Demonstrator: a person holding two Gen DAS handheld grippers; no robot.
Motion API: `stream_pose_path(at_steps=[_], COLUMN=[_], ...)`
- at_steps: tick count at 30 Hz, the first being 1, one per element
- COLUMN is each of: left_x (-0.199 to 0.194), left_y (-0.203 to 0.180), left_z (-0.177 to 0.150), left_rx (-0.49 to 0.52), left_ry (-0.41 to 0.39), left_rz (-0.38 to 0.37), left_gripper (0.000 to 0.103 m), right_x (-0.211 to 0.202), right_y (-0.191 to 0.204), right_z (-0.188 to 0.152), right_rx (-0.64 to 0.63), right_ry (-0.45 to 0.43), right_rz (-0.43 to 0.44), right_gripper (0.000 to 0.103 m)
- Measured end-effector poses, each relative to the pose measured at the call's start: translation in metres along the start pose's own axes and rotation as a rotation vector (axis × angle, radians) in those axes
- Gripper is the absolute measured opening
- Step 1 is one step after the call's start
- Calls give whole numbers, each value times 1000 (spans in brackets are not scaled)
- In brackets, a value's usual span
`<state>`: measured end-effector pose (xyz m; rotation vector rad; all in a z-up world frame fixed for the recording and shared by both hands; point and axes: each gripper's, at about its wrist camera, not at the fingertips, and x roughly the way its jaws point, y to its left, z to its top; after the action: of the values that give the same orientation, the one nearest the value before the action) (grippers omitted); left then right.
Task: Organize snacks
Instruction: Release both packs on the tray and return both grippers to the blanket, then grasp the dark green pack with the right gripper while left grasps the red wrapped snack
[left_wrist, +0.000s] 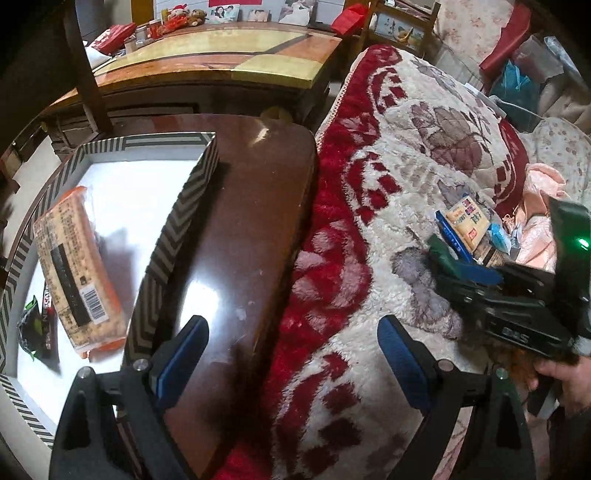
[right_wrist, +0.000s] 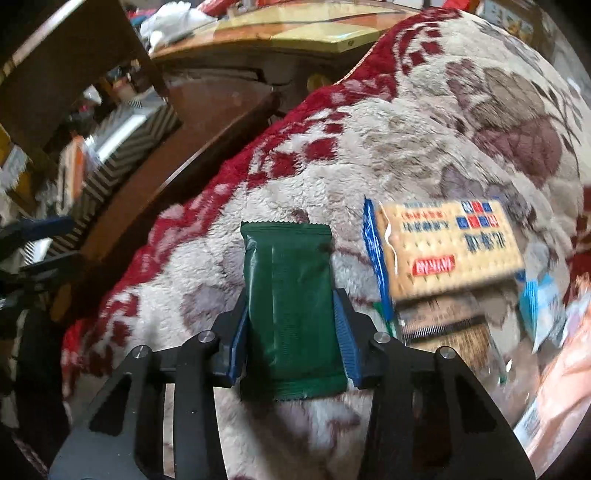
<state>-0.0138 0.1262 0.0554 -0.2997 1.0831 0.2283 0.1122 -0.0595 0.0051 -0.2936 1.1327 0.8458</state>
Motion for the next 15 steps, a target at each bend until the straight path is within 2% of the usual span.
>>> stream_pose_path(at_steps=[3, 7, 15], left_x=[0, 3, 5], left_y=[-10, -37, -120], left_z=[3, 5, 2], left_rx=[20, 67, 208], left_ry=[-7, -2, 25], left_rz=[-13, -56, -210], left_gripper=[94, 94, 94], right_x=[-27, -75, -121], right_y=[-11, -23, -42], right_z=[-23, -78, -159], right_rx=[75, 189, 348], right_ry=[-60, -141, -162], right_rz=[33, 70, 9], right_gripper=[41, 41, 41])
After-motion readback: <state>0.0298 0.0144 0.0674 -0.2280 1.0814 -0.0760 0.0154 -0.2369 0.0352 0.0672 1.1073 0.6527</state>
